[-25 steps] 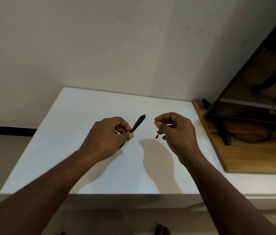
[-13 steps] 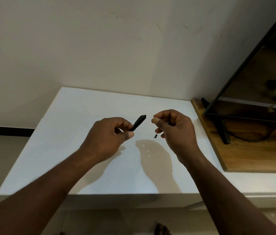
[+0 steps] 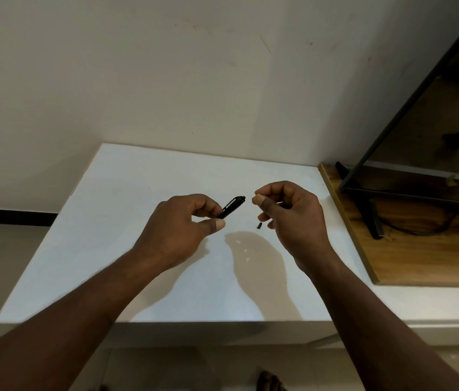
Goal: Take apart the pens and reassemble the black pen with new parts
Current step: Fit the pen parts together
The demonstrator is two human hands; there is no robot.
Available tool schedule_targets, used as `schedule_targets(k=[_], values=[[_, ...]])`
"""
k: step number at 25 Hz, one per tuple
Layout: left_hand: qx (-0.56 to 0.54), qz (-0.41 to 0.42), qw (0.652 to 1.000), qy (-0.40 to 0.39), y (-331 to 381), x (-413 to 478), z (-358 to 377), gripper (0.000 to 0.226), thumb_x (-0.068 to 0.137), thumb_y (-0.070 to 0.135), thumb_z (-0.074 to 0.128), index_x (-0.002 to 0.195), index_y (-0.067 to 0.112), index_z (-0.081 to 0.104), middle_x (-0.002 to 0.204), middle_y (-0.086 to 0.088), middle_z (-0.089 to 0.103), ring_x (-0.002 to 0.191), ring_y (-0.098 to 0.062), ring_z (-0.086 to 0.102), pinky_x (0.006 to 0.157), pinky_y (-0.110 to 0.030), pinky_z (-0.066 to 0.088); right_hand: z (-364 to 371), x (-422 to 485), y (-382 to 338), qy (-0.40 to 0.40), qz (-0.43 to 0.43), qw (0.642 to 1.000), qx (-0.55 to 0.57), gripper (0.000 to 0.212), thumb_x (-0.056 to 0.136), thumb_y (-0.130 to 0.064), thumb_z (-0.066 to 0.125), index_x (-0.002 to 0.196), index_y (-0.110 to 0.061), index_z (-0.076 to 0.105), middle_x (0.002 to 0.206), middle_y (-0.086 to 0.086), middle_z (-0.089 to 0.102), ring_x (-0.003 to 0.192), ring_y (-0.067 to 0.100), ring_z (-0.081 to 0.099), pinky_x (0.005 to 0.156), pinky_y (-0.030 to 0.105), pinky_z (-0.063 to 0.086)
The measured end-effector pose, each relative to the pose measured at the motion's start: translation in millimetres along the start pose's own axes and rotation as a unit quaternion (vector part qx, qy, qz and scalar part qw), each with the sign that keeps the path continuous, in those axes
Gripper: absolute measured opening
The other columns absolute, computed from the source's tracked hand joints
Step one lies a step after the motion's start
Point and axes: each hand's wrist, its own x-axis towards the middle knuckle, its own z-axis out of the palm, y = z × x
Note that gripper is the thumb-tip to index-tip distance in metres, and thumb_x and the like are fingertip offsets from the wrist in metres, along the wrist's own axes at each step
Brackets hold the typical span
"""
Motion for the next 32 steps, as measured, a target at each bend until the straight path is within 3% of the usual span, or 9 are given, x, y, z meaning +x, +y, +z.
schedule_targets(k=[12,18,25,32], values=[[-0.004,-0.002,1.000,0.008,-1.7,1.2,0.1,0.008,0.082,0.034,0.085,0.085,0.034,0.077,0.082,0.024,0.076,0.074,0.012,0.067,0.074,-0.026,0.052,-3.2,-0.7,-6.2,-0.017,-0.012,0.998,0.058,0.011,0.095,-0.011,0.076,0.095,-0.021,0.081,0.090,-0.001,0.081,0.068,0.010,0.072,0.057,0.019,0.052],[0.021,0.013,0.999,0.020,-4.6,2.3,0.1,0.010,0.080,0.035,0.085,0.083,0.035,0.076,0.086,0.036,0.070,0.087,0.015,0.063,0.071,-0.020,0.045,-3.3,-3.7,-7.3,-0.049,-0.039,0.994,0.089,0.015,0.094,-0.007,0.075,0.100,-0.020,0.079,0.092,0.010,0.080,0.069,0.014,0.069,0.058,0.024,0.051],[0.030,0.033,0.998,0.036,-6.0,3.0,-1.0,0.010,0.079,0.035,0.086,0.082,0.036,0.076,0.087,0.036,0.070,0.089,0.005,0.066,0.082,-0.025,0.051,-4.4,-1.9,-3.0,-0.031,-0.053,0.998,0.029,0.011,0.095,-0.013,0.077,0.094,-0.023,0.079,0.086,-0.006,0.079,0.068,0.010,0.072,0.057,0.020,0.053],[0.043,0.041,0.997,0.041,-6.5,4.0,-2.4,0.010,0.079,0.036,0.085,0.083,0.037,0.076,0.087,0.039,0.069,0.088,0.010,0.062,0.080,-0.022,0.049,-2.4,-3.3,-1.1,-0.044,-0.062,0.997,-0.008,0.011,0.095,-0.017,0.076,0.093,-0.028,0.079,0.084,-0.008,0.078,0.071,0.010,0.073,0.059,0.020,0.053]])
